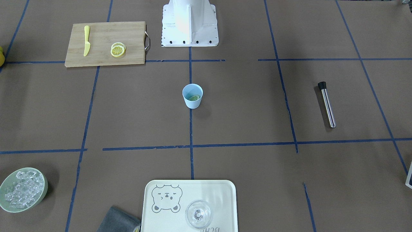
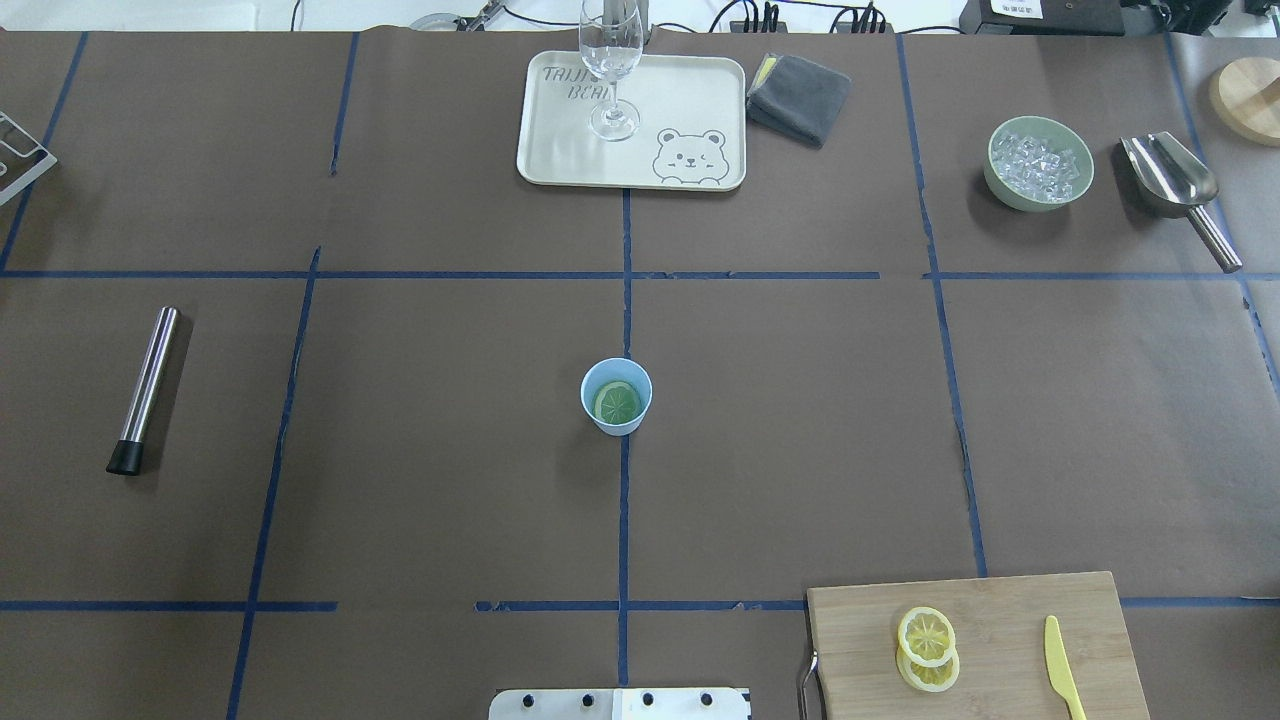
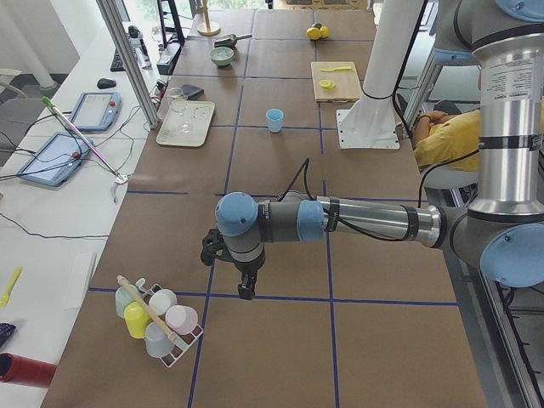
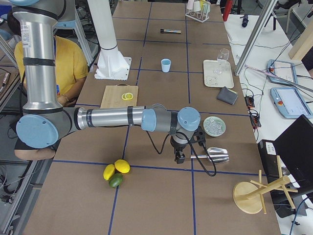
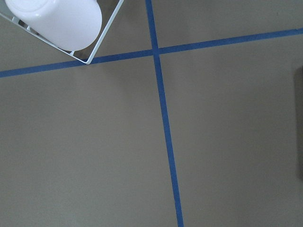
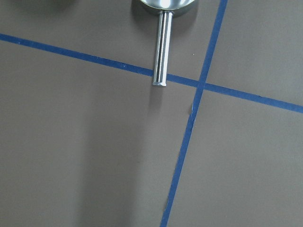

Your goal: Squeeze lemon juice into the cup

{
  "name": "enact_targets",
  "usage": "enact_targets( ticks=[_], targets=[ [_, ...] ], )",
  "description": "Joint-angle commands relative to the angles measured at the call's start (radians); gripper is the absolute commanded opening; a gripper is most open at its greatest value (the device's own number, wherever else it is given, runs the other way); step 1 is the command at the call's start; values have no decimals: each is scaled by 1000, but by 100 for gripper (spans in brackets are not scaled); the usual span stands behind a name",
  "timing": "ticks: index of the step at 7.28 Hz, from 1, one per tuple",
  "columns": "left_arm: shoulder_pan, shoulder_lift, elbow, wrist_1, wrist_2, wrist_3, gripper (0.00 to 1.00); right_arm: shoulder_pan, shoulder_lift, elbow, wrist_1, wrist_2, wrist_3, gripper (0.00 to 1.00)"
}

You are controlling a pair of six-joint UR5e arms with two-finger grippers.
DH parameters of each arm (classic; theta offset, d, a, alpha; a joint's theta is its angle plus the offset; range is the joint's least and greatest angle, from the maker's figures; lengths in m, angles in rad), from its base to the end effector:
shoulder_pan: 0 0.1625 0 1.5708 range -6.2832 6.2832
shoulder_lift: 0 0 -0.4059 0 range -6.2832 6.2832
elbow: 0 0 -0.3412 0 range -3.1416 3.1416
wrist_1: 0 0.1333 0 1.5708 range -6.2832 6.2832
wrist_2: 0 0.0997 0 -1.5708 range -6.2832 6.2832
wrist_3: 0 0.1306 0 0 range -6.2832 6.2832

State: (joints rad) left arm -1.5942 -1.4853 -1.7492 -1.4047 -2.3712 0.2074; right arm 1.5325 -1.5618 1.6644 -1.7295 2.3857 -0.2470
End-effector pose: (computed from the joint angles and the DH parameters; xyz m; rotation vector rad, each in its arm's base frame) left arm -0.0489 -0.3968 0.6333 0.0234 0.8034 0.1447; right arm 0.0215 -0.4387 0.6285 0.0323 -0.8180 -0.2464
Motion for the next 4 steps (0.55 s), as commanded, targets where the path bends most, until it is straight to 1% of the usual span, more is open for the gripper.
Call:
enact_targets(
  ticks=[1,4],
  targets=[
    [-3,-4,2,0,1,0,100,0,5,2,1,0,0,100],
    [-3,0,0,-3,-6,0,100,-18,11,17,2,-13,27,100]
  ],
)
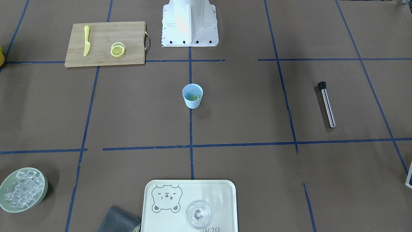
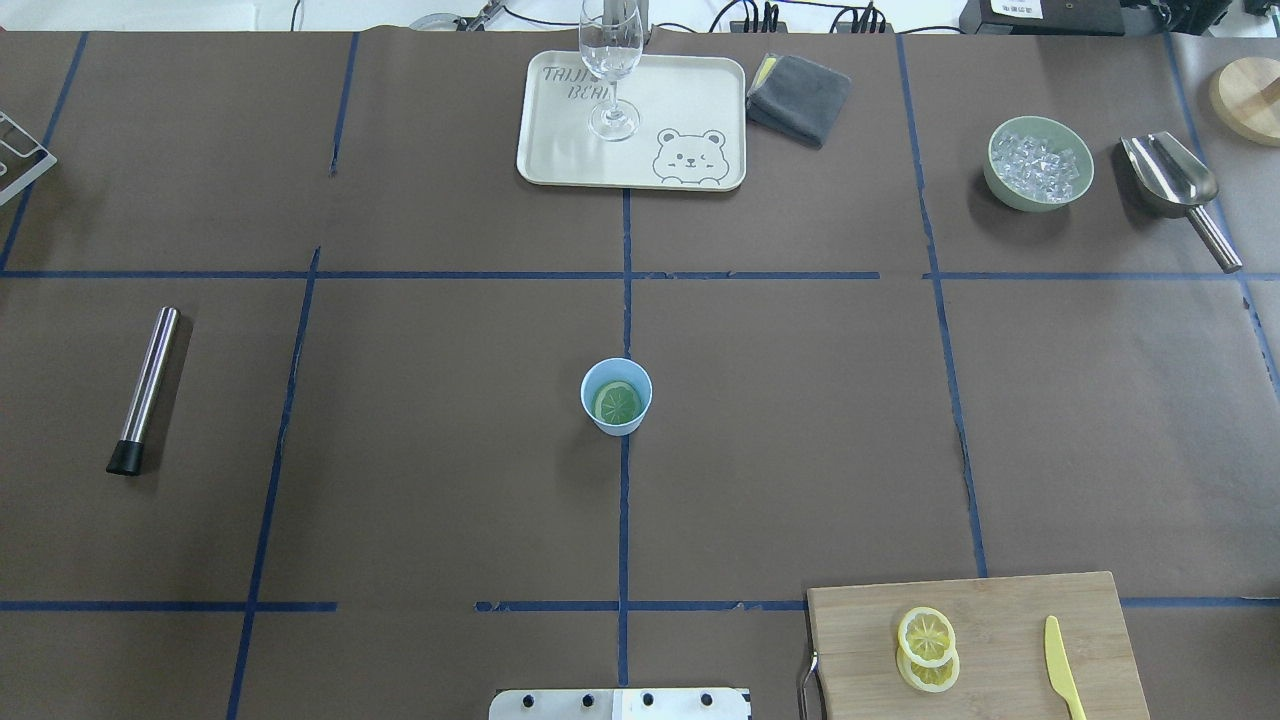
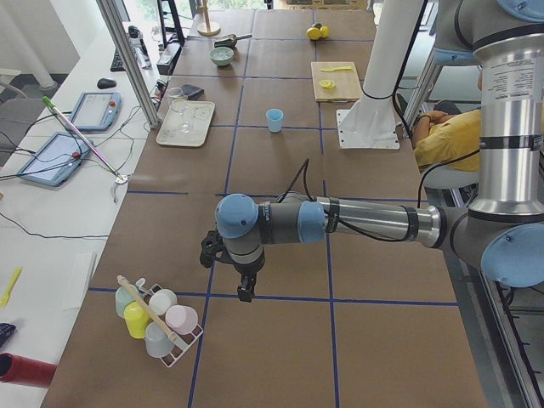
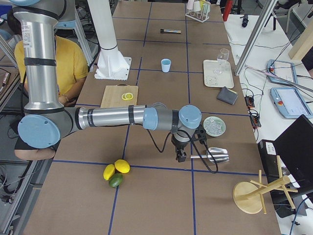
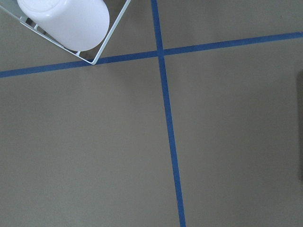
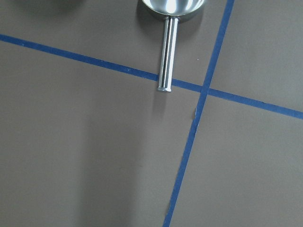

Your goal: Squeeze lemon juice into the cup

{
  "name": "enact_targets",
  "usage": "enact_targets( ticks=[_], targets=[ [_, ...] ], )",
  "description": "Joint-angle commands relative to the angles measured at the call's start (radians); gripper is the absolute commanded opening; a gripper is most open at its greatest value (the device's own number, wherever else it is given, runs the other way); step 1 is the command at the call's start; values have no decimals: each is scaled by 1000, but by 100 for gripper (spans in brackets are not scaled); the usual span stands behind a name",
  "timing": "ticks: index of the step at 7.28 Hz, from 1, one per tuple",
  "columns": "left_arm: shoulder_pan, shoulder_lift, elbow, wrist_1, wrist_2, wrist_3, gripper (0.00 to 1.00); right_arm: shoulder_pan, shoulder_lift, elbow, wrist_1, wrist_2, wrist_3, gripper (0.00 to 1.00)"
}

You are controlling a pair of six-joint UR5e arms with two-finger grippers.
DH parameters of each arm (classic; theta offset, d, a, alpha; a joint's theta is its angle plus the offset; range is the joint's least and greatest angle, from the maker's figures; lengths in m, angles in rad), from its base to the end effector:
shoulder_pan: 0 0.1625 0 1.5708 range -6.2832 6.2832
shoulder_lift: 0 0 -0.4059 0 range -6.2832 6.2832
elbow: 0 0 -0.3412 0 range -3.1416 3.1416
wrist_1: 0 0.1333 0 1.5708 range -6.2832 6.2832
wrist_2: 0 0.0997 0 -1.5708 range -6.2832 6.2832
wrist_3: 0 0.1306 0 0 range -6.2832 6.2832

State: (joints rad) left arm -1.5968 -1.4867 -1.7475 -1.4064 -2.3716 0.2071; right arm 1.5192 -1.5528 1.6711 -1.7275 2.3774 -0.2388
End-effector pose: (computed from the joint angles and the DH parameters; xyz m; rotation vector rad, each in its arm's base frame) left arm -0.0499 -0.3974 0.6332 0.0257 0.8036 0.1425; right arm 0.0162 -0.4437 0.6222 0.0394 -0.8088 -0.2589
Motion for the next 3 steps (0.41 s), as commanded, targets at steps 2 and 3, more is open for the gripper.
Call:
enact_targets(
  ticks=[2,3],
  targets=[
    [0,-3,0,-5,-5,-2,100,-5,0,10,8,-27,45,100],
    [0,-6,-1,-5,-2,-3,100,-5,-4,9,58,-27,103,100]
  ],
)
